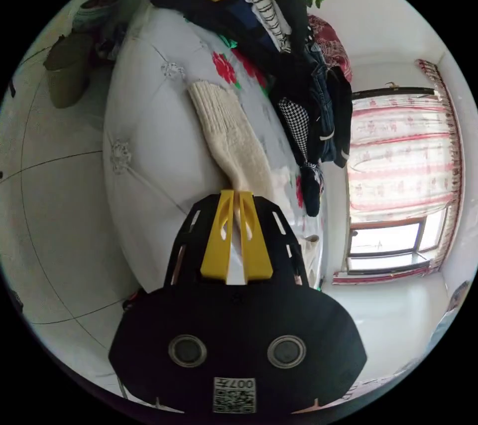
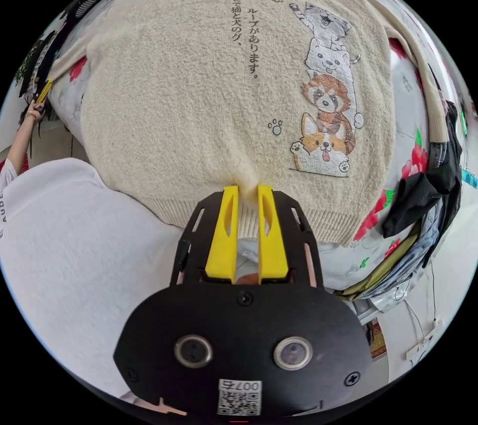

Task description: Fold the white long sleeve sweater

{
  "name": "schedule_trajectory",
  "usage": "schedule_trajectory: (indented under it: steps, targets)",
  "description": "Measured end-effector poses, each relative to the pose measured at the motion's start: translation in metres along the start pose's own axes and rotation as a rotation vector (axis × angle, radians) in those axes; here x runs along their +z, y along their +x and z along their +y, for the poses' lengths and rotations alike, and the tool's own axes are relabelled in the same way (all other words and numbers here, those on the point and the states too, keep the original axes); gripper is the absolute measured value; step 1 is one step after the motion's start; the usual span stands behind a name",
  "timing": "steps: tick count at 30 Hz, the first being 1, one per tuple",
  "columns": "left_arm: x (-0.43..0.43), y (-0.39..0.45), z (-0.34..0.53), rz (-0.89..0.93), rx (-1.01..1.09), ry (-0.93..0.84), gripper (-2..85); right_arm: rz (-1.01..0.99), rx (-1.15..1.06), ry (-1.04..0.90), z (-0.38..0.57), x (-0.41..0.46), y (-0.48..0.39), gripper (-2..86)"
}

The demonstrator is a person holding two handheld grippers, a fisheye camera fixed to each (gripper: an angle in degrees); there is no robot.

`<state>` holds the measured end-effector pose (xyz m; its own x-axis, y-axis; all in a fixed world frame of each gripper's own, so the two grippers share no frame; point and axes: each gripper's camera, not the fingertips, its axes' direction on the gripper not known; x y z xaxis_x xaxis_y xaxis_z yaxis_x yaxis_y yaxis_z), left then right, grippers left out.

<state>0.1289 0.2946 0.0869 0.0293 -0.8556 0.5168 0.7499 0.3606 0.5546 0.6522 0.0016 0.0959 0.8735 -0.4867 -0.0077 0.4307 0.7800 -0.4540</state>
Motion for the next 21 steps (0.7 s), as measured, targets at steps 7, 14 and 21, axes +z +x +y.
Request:
schedule_trajectory:
  steps: [7, 14, 21]
  targets:
    - [0.014, 0.119, 0.035, 0.014, 0.427, 0.063, -0.8, 0.060, -0.050, 0.164, 0.023, -0.045, -0.031, 4.6]
    - [0.056, 0.250, 0.154, 0.120, 0.839, 0.036, -0.7, -0.014, -0.169, 0.127, 0.059, -0.045, -0.022, 5.5]
    - [0.237, 0.336, 0.369, 0.164, 1.275, -0.362, 8.4, -0.178, -0.018, 0.270, 0.101, -0.059, 0.019, 5.6]
